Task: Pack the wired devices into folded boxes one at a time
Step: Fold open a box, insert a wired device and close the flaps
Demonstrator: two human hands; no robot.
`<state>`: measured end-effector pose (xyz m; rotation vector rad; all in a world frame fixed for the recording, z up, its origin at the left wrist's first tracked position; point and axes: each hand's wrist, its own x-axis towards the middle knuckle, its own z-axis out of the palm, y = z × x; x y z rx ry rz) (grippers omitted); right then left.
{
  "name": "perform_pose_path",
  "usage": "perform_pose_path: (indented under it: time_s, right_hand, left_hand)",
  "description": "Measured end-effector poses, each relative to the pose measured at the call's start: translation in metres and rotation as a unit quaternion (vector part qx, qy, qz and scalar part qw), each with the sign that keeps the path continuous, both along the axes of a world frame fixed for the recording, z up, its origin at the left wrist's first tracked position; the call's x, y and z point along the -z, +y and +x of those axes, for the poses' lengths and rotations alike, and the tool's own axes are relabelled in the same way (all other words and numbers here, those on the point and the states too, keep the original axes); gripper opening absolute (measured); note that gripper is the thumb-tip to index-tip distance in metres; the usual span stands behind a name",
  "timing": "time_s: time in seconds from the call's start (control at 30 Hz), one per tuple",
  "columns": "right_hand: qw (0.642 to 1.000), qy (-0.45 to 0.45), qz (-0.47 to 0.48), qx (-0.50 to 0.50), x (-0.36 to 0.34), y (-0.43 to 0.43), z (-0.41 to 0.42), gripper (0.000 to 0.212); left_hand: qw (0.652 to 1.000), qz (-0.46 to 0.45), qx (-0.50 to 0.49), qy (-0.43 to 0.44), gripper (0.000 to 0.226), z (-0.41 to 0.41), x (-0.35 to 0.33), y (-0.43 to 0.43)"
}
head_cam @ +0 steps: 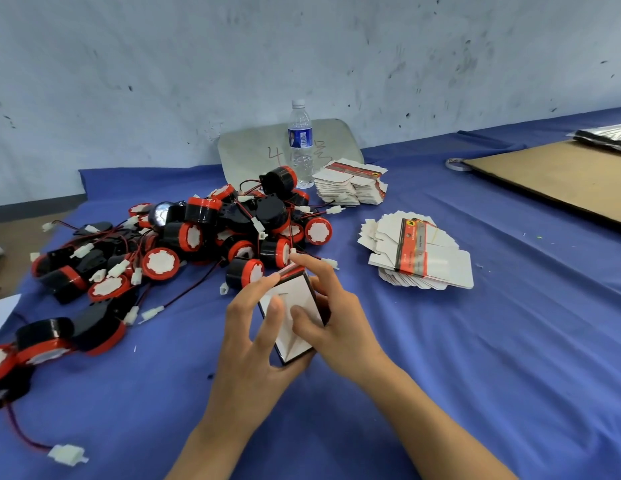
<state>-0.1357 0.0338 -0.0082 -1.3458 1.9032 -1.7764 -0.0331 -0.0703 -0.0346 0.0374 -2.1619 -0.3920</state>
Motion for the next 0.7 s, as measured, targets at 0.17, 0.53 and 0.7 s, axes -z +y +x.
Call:
perform_pose_path:
  time_s: [0.17, 0.53, 0.7]
  right_hand:
    - [0.989, -0.128, 0.003, -0.069, -0.008, 0.003, -0.005, 0.063]
    - [0.915, -0.325, -0.027, -0.237, -0.013, 0.013, -0.020, 0.065]
    - [0.914, -0.336, -0.032, -0.226, -0.011, 0.011, -0.020, 0.071]
  left_hand:
    - [0.999, 0.048, 0.022, 0.005, 0.105, 0.002, -0.012, 0.007]
    - [0.992, 0.110, 0.062, 0.021, 0.103, 0.005, -0.016, 0.009]
    - [0.992, 0.119, 0.027, 0.012, 0.109, 0.005, -0.014, 0.009]
